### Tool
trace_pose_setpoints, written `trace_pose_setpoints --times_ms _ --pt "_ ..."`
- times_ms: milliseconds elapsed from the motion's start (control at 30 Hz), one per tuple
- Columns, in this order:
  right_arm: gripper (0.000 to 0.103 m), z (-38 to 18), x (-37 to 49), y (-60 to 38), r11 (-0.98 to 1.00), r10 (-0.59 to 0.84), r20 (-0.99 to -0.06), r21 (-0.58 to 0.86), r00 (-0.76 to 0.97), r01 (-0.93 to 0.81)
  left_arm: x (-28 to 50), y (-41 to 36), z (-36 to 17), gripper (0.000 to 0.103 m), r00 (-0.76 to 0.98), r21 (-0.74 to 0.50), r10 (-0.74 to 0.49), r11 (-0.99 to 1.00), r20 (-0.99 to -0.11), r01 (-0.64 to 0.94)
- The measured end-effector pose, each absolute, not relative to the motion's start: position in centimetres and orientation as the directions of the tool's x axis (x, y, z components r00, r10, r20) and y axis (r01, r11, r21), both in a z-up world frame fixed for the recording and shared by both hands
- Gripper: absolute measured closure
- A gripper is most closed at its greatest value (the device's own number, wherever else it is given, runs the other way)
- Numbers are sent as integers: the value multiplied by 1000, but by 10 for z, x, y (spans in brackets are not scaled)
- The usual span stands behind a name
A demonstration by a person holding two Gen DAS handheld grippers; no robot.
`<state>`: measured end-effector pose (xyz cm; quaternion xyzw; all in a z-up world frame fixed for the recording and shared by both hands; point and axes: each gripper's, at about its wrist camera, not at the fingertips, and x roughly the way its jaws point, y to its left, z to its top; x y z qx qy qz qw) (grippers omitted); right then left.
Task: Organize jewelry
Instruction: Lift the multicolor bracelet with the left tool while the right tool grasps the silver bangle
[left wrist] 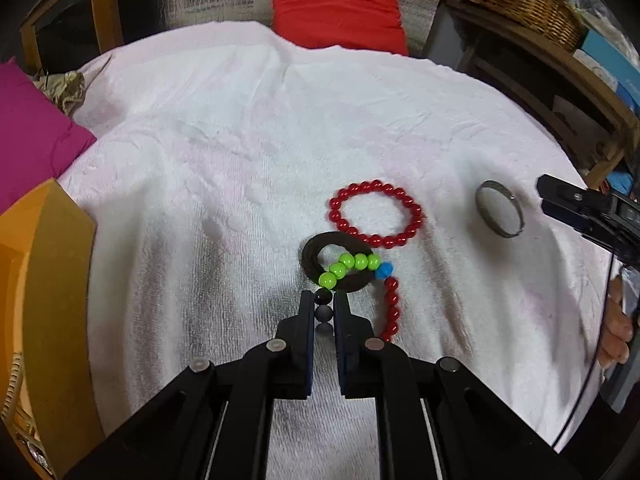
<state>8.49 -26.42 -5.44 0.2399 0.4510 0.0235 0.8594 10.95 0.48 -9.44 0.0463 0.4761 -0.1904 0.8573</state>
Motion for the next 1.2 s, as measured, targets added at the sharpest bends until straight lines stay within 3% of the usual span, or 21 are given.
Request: trace_pose_setpoints --times_ms 367,533,733,833,933,1200 --pt "38 -60 93 -247 905 274 -776 408 568 121 97 12 -83 94 497 -102 -292 922 -817 374" --pt "24 -71 101 -230 941 236 -810 329 537 83 97 10 -84 94 493 -109 -300 919 -817 379" --pt "21 -78 108 -213 985 109 -833 165 542 55 95 12 -84 94 488 -112 -303 917 -818 382" --pt "22 -84 109 -210 992 68 -841 112 537 50 96 12 -85 94 484 -118 -305 918 -820 378" --pt "38 -84 108 -208 997 21 -841 56 541 49 96 11 -87 94 480 -119 -302 919 -824 375" --pt "38 -76 98 -213 992 51 -837 103 544 66 90 11 -82 94 496 -127 -308 922 -812 365"
